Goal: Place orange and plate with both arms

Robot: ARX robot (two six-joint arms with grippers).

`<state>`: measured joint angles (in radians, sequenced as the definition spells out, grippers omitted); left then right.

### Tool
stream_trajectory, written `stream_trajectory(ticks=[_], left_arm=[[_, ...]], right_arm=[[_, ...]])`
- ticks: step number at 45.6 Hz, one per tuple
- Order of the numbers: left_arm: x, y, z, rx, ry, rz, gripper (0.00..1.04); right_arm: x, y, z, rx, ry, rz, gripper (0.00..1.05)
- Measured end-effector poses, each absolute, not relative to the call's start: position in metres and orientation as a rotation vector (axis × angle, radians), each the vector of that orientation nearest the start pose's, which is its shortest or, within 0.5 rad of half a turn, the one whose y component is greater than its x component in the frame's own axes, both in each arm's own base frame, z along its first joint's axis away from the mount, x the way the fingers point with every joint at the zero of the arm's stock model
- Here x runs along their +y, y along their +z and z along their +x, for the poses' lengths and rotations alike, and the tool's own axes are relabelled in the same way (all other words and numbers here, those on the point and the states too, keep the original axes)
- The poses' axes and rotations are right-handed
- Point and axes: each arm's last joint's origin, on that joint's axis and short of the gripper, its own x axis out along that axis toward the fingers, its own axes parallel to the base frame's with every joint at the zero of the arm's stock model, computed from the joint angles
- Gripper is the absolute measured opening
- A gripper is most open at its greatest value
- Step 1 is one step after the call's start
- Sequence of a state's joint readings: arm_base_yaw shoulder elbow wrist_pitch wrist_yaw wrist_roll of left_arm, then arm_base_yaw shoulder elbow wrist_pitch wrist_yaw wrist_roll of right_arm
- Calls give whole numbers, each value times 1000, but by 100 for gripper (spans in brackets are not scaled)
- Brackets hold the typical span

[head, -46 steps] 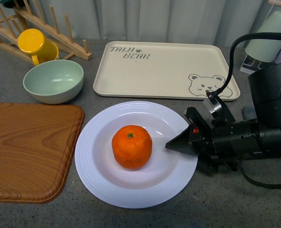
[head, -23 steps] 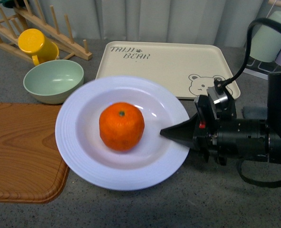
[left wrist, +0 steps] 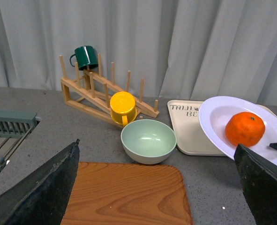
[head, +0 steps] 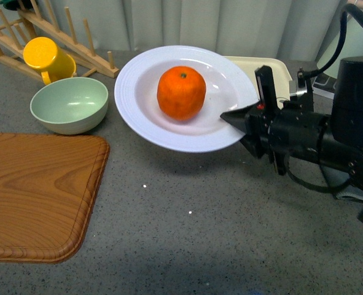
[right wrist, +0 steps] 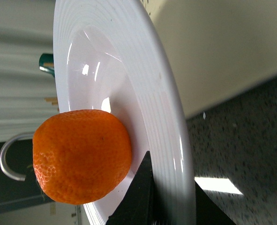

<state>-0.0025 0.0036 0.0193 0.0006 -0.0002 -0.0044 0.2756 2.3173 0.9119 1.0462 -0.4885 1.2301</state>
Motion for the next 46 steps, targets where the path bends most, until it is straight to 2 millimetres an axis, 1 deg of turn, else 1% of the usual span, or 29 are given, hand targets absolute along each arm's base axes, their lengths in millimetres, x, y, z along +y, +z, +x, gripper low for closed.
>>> stream_trajectory(ticks=[3, 10, 23, 31, 39, 40, 45, 46], left_arm=[[0, 170, 97, -16, -2, -5, 98], [0, 170, 97, -16, -2, -5, 98], [0, 170, 97, -16, -2, -4, 98], [0, 170, 97, -16, -2, -5, 98], [0, 170, 97, -16, -2, -5, 98], [0, 170, 97, -16, -2, -4, 98], [0, 170, 97, -16, -2, -5, 98], [0, 170, 97, -16, -2, -4, 98]], right_arm=[[126, 33, 381, 756, 374, 1202, 4], [141, 29, 401, 732, 273, 1209, 4], [167, 22, 436, 747, 158, 1214, 4], [176, 24, 449, 782, 116, 1205, 4], [180, 24, 454, 830, 80, 1161, 4], [180, 24, 454, 837, 74, 1155, 4], [180, 24, 455, 854, 65, 1133, 20], [180, 24, 455, 854, 66, 1131, 22]])
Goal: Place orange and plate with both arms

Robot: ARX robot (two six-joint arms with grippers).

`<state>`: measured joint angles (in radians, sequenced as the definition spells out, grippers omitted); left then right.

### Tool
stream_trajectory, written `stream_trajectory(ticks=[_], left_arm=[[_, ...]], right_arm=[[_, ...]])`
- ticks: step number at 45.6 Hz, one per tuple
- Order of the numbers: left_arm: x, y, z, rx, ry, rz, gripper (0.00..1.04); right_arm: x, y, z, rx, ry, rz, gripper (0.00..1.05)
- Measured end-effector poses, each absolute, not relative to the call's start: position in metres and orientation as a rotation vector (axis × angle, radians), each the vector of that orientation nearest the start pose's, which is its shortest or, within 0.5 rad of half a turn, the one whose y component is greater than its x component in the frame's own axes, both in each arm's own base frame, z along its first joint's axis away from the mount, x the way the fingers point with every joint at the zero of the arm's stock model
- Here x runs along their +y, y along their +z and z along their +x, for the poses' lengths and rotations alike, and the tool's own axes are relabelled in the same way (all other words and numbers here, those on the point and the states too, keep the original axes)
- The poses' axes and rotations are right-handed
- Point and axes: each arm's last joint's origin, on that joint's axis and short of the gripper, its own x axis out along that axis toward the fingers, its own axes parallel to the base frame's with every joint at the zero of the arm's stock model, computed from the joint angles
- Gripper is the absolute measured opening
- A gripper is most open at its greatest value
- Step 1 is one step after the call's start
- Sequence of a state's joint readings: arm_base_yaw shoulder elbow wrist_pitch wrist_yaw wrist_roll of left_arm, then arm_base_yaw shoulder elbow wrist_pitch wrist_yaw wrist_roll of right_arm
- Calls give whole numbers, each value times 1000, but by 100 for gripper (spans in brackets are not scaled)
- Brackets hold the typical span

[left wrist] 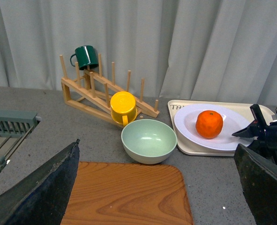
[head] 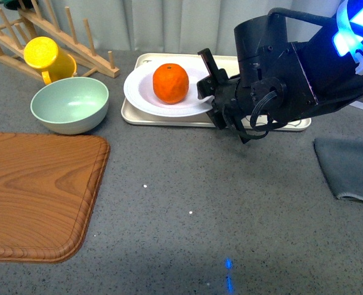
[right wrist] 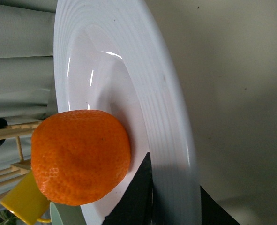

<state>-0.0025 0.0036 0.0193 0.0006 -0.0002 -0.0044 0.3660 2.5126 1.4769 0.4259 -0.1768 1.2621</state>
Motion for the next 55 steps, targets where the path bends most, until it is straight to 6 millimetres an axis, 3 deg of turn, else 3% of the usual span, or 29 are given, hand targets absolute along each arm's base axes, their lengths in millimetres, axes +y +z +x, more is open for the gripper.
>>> stream_trajectory(ticks=[7, 14, 21, 30, 38, 45, 55], left_arm=[[0, 170, 97, -16, -2, -5, 98], [0, 170, 97, -16, -2, -5, 98], [0, 170, 97, -16, -2, -5, 98], [0, 170, 97, -16, -2, -4, 98], [0, 170, 97, -16, -2, -4, 98], [0, 170, 97, -16, -2, -4, 98], [0, 170, 97, -16, -2, -4, 98]], right_arm=[[175, 20, 451, 871, 54, 1118, 45], [166, 35, 441, 851, 54, 1041, 70], [149, 58, 418, 733, 6, 765, 97], [121, 103, 373, 492, -21, 356, 95], [84, 131, 307, 374, -46, 40, 95], [45, 136, 238, 411, -85, -48, 95], [17, 140, 168, 399, -45, -56, 95]])
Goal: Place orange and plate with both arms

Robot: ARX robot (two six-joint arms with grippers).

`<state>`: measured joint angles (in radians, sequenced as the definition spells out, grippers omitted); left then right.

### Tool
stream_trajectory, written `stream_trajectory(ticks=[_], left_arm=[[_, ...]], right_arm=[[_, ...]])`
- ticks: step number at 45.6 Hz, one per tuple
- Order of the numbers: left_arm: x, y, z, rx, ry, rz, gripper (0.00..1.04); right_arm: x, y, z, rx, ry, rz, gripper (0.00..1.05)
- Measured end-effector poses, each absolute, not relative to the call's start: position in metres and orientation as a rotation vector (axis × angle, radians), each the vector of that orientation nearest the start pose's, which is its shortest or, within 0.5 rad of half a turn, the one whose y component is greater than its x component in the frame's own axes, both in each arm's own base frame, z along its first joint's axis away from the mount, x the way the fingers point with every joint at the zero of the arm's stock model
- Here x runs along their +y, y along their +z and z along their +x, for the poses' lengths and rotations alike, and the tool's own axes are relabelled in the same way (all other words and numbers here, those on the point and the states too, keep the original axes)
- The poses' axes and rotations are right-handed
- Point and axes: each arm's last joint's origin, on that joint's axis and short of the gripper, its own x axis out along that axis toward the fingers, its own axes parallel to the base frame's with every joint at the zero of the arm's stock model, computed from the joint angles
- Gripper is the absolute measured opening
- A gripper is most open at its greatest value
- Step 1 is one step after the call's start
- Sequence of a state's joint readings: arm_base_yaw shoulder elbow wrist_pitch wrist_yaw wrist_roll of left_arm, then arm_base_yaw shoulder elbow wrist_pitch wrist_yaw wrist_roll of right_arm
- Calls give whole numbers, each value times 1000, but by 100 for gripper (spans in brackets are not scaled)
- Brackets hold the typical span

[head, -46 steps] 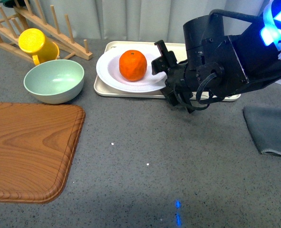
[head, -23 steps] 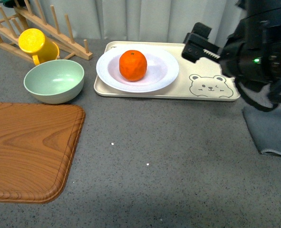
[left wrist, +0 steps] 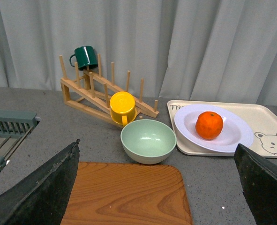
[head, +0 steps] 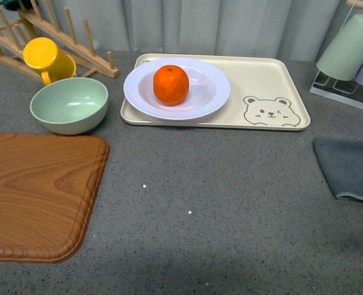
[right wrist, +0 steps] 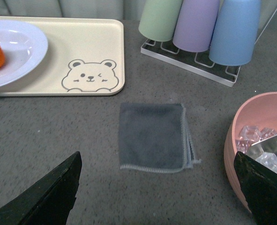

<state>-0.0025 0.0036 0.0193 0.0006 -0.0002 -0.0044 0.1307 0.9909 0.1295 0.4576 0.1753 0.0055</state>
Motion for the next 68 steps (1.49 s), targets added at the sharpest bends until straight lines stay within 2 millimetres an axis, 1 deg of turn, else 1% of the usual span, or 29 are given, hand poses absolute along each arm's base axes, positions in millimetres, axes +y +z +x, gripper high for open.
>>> stream_trajectory(ticks=[4, 6, 8, 9, 12, 16, 17, 27, 28, 30, 47, 68], left_arm=[[0, 170, 97, -16, -2, -5, 98], [0, 170, 97, -16, -2, -5, 98], [0, 170, 97, -16, -2, -4, 98], [0, 170, 97, -16, -3, -4, 98], [0, 170, 97, -16, -2, -5, 98], [0, 170, 97, -16, -2, -4, 98], [0, 170, 97, -16, -2, -4, 98], [0, 170, 97, -16, -2, -5, 98], [0, 170, 97, -16, -2, -4, 98], [0, 170, 97, -16, -2, -4, 98], [0, 170, 97, -16, -2, -5, 98], [0, 170, 97, -16, -2, -4, 98]], right_arm=[[12, 145, 153, 348, -42, -65, 95], [8, 148, 151, 272, -18, -39, 91], [5, 153, 149, 155, 9, -19, 84], [3, 157, 148, 87, 9, -14, 79], [0, 163, 144, 17, -7, -10, 66], [0, 164, 140, 7, -2, -10, 52], [0, 164, 138, 9, -1, -10, 47], [0, 166, 130, 2, 1, -10, 11], [0, 167, 129, -1, 1, -10, 6], [0, 167, 127, -4, 0, -12, 1], [0, 169, 117, -8, 1, -7, 1], [0, 168, 108, -9, 1, -6, 1]])
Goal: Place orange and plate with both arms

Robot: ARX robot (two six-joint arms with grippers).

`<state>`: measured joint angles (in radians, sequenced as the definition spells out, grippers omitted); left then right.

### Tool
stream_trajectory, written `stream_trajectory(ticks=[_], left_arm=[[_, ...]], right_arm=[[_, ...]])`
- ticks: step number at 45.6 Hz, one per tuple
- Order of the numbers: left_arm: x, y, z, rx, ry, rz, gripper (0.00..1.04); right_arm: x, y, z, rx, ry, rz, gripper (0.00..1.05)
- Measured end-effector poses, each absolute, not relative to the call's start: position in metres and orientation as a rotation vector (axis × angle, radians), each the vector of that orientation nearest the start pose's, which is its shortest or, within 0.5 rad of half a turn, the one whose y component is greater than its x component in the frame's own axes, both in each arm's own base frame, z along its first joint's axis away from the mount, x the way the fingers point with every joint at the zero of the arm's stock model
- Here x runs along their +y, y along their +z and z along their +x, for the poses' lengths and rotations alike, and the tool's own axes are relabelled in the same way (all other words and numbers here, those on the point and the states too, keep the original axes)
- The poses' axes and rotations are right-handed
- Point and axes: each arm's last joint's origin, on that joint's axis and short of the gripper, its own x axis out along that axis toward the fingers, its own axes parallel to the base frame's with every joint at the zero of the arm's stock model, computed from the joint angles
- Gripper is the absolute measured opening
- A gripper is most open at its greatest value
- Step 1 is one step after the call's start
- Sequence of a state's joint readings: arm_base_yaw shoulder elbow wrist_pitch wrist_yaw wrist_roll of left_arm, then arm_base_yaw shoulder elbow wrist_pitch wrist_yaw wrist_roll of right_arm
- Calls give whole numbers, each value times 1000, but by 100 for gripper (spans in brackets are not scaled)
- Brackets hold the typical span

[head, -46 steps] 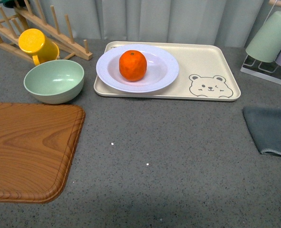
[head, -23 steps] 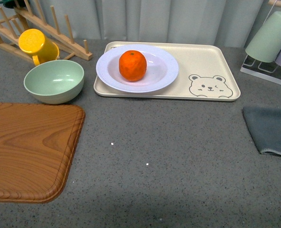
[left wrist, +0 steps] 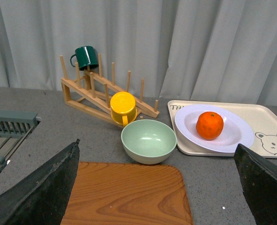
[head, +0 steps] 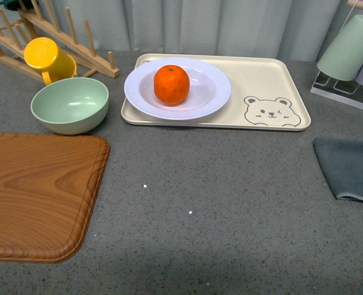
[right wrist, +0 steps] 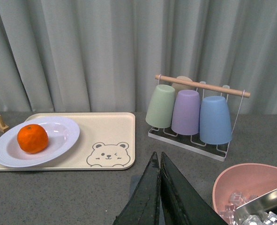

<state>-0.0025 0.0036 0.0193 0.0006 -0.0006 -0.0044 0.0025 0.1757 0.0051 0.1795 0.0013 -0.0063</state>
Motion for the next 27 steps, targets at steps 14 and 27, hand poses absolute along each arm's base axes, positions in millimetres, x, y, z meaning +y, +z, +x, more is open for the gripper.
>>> stream_trajectory(ticks=[14, 27], left_arm=[[0, 170, 97, -17, -2, -4, 98], [0, 170, 97, -17, -2, -4, 98]], right_arm=[[0, 165, 98, -3, 4, -7, 2], [0, 165, 98, -4, 4, -7, 52]])
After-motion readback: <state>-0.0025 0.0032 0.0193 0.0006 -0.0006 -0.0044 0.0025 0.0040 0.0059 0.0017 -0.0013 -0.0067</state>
